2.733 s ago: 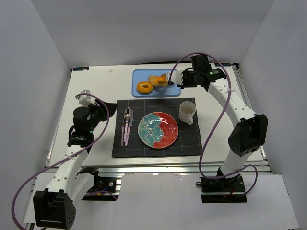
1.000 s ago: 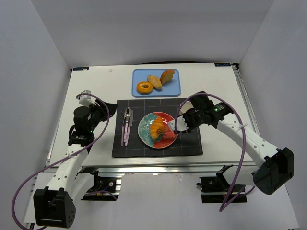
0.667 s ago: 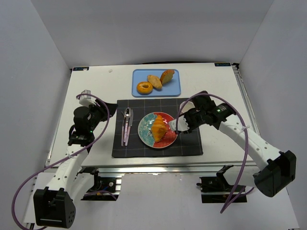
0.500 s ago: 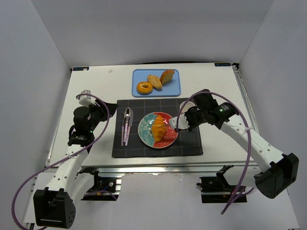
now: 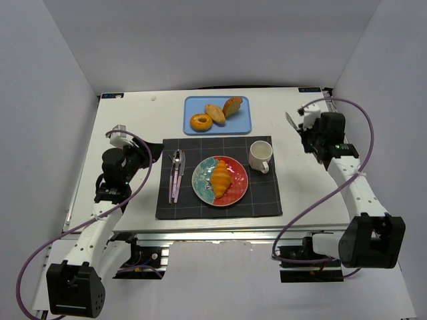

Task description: Place the bread

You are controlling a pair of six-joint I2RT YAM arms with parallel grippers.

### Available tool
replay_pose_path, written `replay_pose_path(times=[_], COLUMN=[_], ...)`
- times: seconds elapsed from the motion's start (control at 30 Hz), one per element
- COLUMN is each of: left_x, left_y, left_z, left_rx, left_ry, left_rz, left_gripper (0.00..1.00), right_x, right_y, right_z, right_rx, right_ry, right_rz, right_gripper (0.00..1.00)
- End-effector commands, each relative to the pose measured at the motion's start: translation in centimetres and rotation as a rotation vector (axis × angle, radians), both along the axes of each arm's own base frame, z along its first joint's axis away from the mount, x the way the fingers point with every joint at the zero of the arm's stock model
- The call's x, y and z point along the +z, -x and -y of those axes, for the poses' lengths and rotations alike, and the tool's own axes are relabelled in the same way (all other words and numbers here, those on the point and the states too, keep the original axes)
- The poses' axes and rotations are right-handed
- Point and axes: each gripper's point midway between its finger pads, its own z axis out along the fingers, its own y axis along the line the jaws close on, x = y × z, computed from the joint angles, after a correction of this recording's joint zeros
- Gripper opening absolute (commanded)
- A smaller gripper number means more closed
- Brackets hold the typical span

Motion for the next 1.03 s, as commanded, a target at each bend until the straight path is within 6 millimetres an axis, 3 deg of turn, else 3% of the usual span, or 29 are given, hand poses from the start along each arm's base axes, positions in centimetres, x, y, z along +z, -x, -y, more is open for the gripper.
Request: replay_pose_path(times=[0.0,0.1,0.23,0.27,0.37,0.4,0.5,0.63,0.67,0.87,0.93,1.0], left_x=[0.5,0.5,0.2,0.3,0.2,0.5,0.4,0.5,0.6,0.5,0.5,0.3], left_y=[0.0,-0.2,-0.3,-0.2,-0.1,0.0,0.3,0.3,0.3,0.2,0.1,0.1], left_z=[0.6,0.7,0.8,0.9,0.6,0.6,0.5,0.4,0.4,0.4,0.5,0.5], left_rx=[-0.030,-0.037,-0.041,-0.044,-0.034,-0.031,-0.027,-0.021,-0.019,-0.022,-0.025,-0.027], left_ry=[0.010,0.010,0.009,0.010,0.008,0.005,0.001,0.003,0.003,0.001,0.003,0.001], left_rz=[0.026,0.025,0.021,0.021,0.021,0.028,0.027,0.030,0.032,0.025,0.024,0.014], left_gripper=[0.51,0.51,0.51,0.51,0.51,0.51,0.51,0.51,0.51,0.51,0.51,0.51], right_x=[-2.7,-6.9,-10.7,-12.3,-13.4,-14.1,-14.5,-12.9,-11.7,-4.4,-2.0,-0.2], right_y=[-0.9,-0.8,-0.9,-0.6,-1.1,-1.1,-1.3,-1.8,-2.0,-3.5,-4.1,-4.5], right_z=[5.7,8.4,9.4,9.2,8.4,8.2,8.3,9.3,9.1,9.6,9.2,7.4], right_rx=[-0.421,-0.576,-0.649,-0.647,-0.596,-0.591,-0.545,-0.528,-0.484,-0.474,-0.456,-0.369], right_ry=[-0.164,-0.216,-0.262,-0.259,-0.278,-0.280,-0.252,-0.216,-0.208,-0.178,-0.190,-0.234], right_rz=[0.027,-0.041,-0.084,-0.124,-0.142,-0.169,-0.190,-0.169,-0.145,-0.004,0.026,0.040], right_gripper=[0.00,0.00,0.01,0.12,0.39,0.53,0.68,0.82,0.89,0.89,0.89,0.89])
